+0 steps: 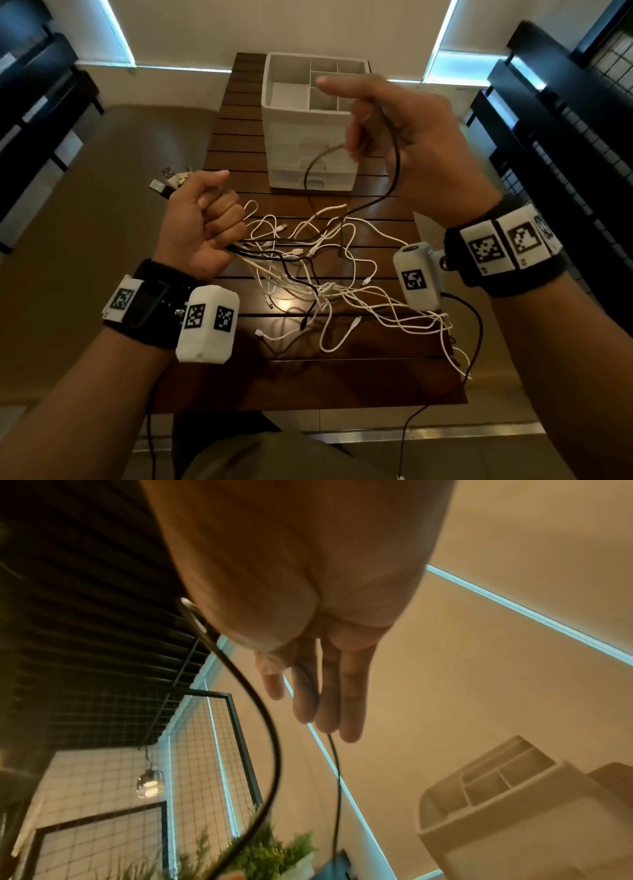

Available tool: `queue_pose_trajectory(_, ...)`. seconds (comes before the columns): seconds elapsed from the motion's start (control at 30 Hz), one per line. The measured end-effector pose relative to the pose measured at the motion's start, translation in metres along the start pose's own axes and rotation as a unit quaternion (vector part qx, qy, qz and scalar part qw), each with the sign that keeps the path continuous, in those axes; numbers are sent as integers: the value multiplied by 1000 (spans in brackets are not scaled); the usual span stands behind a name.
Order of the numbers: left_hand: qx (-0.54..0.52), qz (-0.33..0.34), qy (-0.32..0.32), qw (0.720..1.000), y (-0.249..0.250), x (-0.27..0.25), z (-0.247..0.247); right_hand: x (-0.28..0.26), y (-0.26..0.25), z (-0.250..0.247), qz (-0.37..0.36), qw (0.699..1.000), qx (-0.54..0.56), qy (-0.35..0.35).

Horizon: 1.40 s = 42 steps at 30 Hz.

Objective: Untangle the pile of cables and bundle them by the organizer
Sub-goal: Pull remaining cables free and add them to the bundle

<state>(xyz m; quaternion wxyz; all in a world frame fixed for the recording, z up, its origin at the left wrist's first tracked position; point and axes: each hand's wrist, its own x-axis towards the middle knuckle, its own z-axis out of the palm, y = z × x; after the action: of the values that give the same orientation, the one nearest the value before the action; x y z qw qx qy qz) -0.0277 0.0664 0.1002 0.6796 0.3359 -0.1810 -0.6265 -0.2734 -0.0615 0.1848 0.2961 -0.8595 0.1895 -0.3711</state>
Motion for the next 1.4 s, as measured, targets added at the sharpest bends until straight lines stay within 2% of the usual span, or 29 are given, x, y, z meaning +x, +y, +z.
queue_pose_trajectory(0.1,-3,-1,-4,1000,0,-1,-1,-2,7,1,95,993,-51,-57)
queue_pose_trajectory(0.13,-1,0,-2,1000,0,-2,-2,-3,0,1,75,992,-94,-41)
queue_pose_trajectory(0.17,1,0,2,1000,0,-3,-2,-2,-3,-2,25,993,-113,-7)
queue_pose_trajectory(0.23,4,1,9,1000,-1,-4,-3,0,-11,-1,-52,994,-99,23)
queue_pose_trajectory(0.27,5,1,11,1000,-1,-4,-3,0,-11,2,-65,993,-97,1)
queue_pose_trajectory(0.3,4,1,11,1000,-1,-5,-2,-1,-9,6,-41,993,-101,-50)
queue_pose_trajectory(0.33,4,1,11,1000,-1,-5,-1,-4,-4,11,6,986,-120,-113)
queue_pose_trajectory(0.37,5,0,10,1000,-1,-5,0,-9,2,16,47,979,-136,-141)
queue_pose_trajectory(0.4,7,-3,9,1000,-1,-5,1,-15,6,21,64,980,-140,-125)
queue_pose_trajectory(0.47,13,-8,14,1000,-3,-5,5,-16,10,28,49,989,-133,-44)
queue_pose_trajectory(0.5,21,-14,23,999,-4,-4,7,-13,10,33,44,989,-136,-37)
queue_pose_trajectory(0.57,65,-20,40,997,-10,-2,14,-5,7,43,69,976,-182,-99)
queue_pose_trajectory(0.63,133,-23,36,990,-17,-1,24,2,9,55,100,945,-246,-193)
queue_pose_trajectory(0.67,162,-26,32,986,-20,0,28,3,9,60,97,936,-253,-225)
queue_pose_trajectory(0.73,197,-33,23,980,-23,1,31,3,5,69,75,937,-225,-257)
queue_pose_trajectory(0.83,214,-56,4,975,-21,1,30,-2,8,78,45,959,-167,-226)
queue_pose_trajectory(0.93,225,-87,-12,970,-18,2,25,-8,14,81,69,981,-97,-156)
queue_pose_trajectory(1.17,260,-83,13,962,-20,5,21,-11,28,88,53,990,-63,-118)
queue_pose_trajectory(1.3,240,-71,-33,968,-17,3,17,-11,45,96,79,983,-84,-143)
queue_pose_trajectory(1.4,215,-51,-76,972,-13,0,17,-15,64,110,142,961,-142,-191)
